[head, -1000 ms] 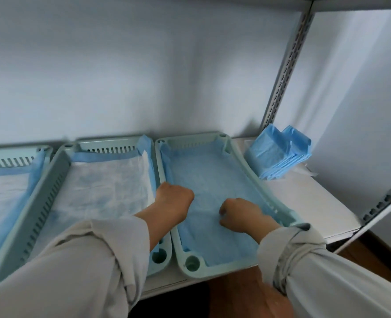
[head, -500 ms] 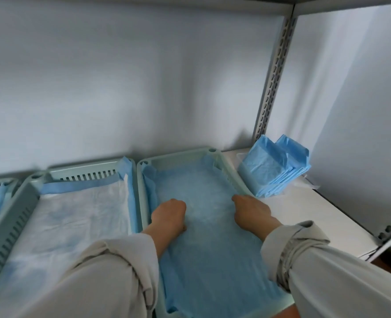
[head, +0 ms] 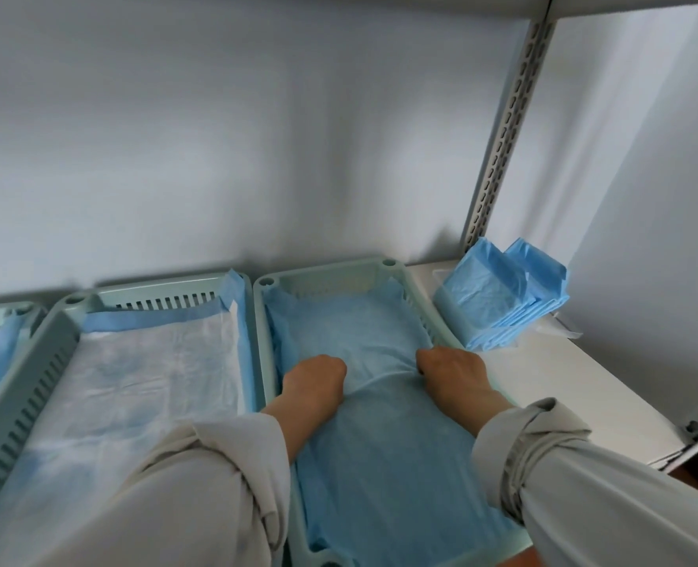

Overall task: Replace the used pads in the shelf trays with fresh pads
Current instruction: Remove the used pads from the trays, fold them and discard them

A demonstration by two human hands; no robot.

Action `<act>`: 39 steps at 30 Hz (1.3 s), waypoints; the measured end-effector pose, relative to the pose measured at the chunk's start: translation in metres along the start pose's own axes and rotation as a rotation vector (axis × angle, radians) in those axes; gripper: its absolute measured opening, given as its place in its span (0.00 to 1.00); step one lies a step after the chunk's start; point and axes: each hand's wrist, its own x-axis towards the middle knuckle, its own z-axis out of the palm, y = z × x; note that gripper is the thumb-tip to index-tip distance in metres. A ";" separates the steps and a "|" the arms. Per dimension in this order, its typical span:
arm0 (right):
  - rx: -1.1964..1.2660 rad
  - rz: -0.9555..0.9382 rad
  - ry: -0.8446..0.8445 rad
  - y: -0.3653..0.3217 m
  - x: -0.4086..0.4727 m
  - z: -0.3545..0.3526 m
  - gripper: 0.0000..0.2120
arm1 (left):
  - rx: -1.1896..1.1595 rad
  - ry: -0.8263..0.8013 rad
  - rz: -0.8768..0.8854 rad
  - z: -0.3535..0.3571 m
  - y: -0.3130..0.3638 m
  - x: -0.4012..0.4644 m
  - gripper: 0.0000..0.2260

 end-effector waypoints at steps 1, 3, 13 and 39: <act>0.005 0.005 0.004 0.001 -0.001 -0.002 0.13 | -0.011 0.023 0.011 -0.001 -0.001 -0.003 0.08; 0.028 0.028 0.029 0.003 -0.004 -0.007 0.13 | -0.050 0.061 0.021 -0.003 -0.004 -0.008 0.09; 0.095 0.198 0.082 0.008 -0.012 -0.013 0.13 | -0.052 -0.053 -0.017 0.002 0.000 -0.017 0.19; 0.328 0.346 -0.055 0.009 -0.009 -0.012 0.15 | -0.035 -0.178 0.147 -0.001 0.025 -0.010 0.31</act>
